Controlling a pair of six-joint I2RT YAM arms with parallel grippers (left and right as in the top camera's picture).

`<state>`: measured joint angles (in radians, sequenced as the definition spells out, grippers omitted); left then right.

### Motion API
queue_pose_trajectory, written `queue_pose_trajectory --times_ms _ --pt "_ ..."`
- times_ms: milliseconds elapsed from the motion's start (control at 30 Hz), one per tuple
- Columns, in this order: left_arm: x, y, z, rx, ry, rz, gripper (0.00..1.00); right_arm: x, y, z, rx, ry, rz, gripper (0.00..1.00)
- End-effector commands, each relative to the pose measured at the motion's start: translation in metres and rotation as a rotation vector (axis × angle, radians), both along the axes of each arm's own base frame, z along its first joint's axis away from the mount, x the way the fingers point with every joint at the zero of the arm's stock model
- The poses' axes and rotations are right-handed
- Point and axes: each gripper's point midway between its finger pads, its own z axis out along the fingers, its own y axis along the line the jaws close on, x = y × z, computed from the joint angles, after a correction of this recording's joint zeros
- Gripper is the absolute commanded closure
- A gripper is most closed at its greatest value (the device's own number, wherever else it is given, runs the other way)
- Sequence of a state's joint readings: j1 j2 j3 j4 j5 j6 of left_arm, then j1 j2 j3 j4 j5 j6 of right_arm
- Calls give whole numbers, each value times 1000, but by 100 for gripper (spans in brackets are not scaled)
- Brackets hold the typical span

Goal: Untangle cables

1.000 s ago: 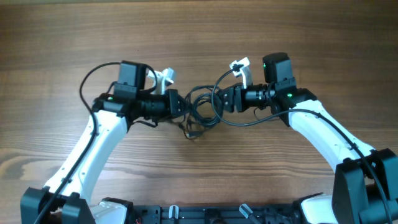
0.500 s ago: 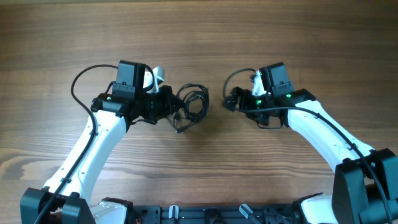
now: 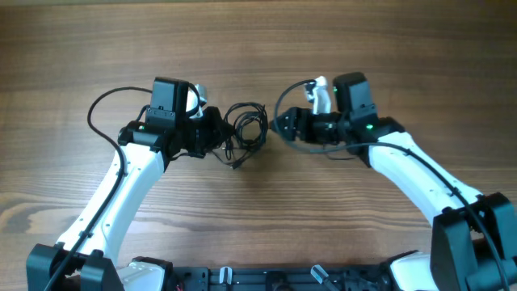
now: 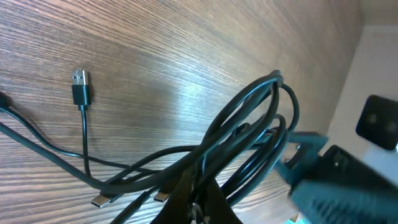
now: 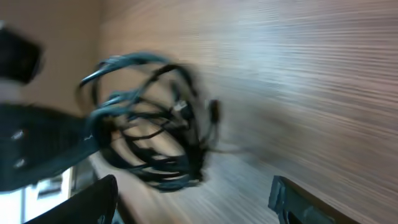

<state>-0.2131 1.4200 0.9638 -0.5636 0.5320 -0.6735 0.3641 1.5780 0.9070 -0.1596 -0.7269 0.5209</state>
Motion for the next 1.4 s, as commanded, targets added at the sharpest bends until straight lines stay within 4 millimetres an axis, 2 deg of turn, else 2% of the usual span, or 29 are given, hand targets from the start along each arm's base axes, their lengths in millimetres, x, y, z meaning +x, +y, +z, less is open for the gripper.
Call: queue_pose_trajectory --times_ms 0,67,167,200,233,267,333,433,533,600,667,767,833,933,1033,1067,1100,1133,1167,1200,1267,1367 --pt "-1 -9 13 -79 8 0 96 -13 18 -8 -25 0 9 32" --pt "-4 -15 19 -123 11 -26 96 -6 15 -19 -70 33 -73 41" --pt "-6 -23 26 -176 6 -58 96 -2 19 -29 -67 54 -80 45" --pt "-6 -25 28 -187 4 -66 96 -1 19 -34 -68 61 -83 49" --pt "-7 -25 29 -192 5 -70 96 1 20 -36 -68 58 -82 59" --pt "-7 -25 28 -192 6 -70 96 3 21 -38 -65 52 -83 77" --pt "-7 -24 28 -190 9 -67 96 7 23 -36 -55 34 -84 96" --pt "0 -10 27 -186 0 -28 96 9 23 -25 -36 -30 -40 96" --pt "18 27 28 -188 -8 90 96 -2 20 -18 -69 -129 68 95" --pt "32 66 32 -251 36 266 96 -3 3 -29 -201 -165 60 96" --pt "41 84 52 -375 -5 288 96 3 -18 -45 -335 -154 -16 95" --pt "45 99 90 -539 -117 217 96 13 -51 -61 -514 -148 -135 96" --pt "40 107 106 -612 -154 172 96 17 -59 -62 -552 -158 -164 96" --pt "35 113 110 -619 -197 137 96 17 -56 -59 -530 -163 -152 96" --pt "31 109 105 -591 -215 104 95 8 -29 -49 -404 -185 -27 96" --pt "30 107 104 -584 -223 92 92 4 -21 -45 -362 -201 25 94" --pt "29 105 103 -575 -231 77 82 -3 -10 -38 -304 -230 101 92" --pt "29 102 101 -564 -229 71 67 -12 3 -30 -234 -263 190 83" --pt "29 98 97 -548 -213 75 56 -19 10 -24 -184 -285 254 76" --pt "29 95 93 -534 -200 79 50 -24 14 -21 -156 -290 283 75" --pt "29 86 85 -498 -174 78 44 -27 16 -19 -135 -283 294 76" --pt "25 65 80 -447 -212 -13 43 -29 20 -14 -98 -284 309 82"
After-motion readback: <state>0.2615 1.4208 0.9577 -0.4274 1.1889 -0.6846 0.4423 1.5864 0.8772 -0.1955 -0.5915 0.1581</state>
